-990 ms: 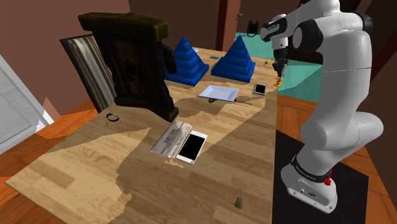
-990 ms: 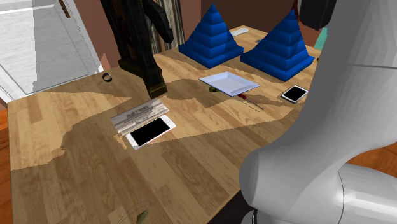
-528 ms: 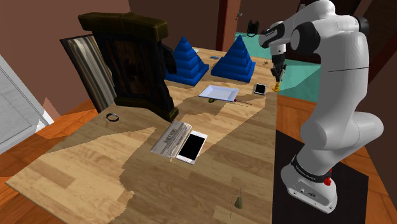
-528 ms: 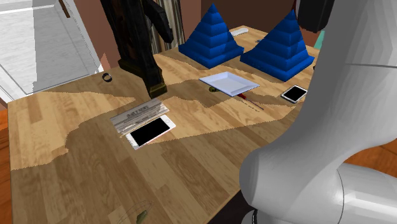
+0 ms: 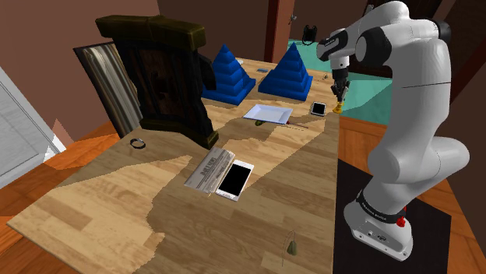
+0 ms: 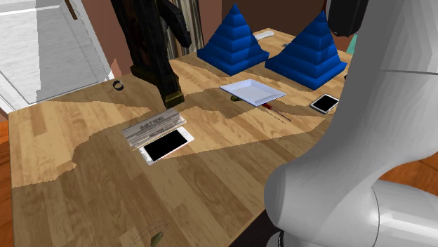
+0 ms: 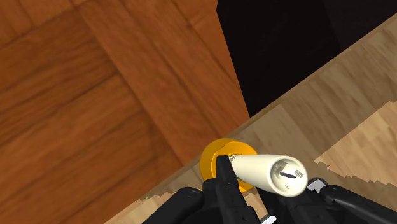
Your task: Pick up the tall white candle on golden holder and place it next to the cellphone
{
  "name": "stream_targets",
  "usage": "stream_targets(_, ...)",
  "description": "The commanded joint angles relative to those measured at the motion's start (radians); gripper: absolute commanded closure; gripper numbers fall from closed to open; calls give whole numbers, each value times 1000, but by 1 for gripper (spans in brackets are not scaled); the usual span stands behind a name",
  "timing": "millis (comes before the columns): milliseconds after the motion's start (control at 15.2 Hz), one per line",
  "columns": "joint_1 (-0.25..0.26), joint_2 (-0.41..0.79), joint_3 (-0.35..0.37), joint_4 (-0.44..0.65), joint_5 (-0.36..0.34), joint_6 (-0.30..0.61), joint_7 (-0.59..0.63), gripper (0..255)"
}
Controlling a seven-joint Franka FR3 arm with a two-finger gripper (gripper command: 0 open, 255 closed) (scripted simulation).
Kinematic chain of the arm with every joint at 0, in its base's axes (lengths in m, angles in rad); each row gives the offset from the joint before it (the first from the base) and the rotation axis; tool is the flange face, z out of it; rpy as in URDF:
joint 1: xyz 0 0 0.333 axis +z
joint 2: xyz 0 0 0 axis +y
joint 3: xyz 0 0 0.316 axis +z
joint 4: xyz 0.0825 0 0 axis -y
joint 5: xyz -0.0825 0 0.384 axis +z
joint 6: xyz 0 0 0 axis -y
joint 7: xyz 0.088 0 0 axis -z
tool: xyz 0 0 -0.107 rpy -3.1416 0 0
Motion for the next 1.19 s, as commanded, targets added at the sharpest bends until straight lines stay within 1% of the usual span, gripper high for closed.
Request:
stream_targets(0,0,0,0,0,0,0,0,0)
stream_targets(330,0,0,0,0,0,0,0,0)
stream_targets(594,-2,30,3,167,9,-138,-8,0)
stream_targets(1122,-2,30,4,167,9,-139,-8,0)
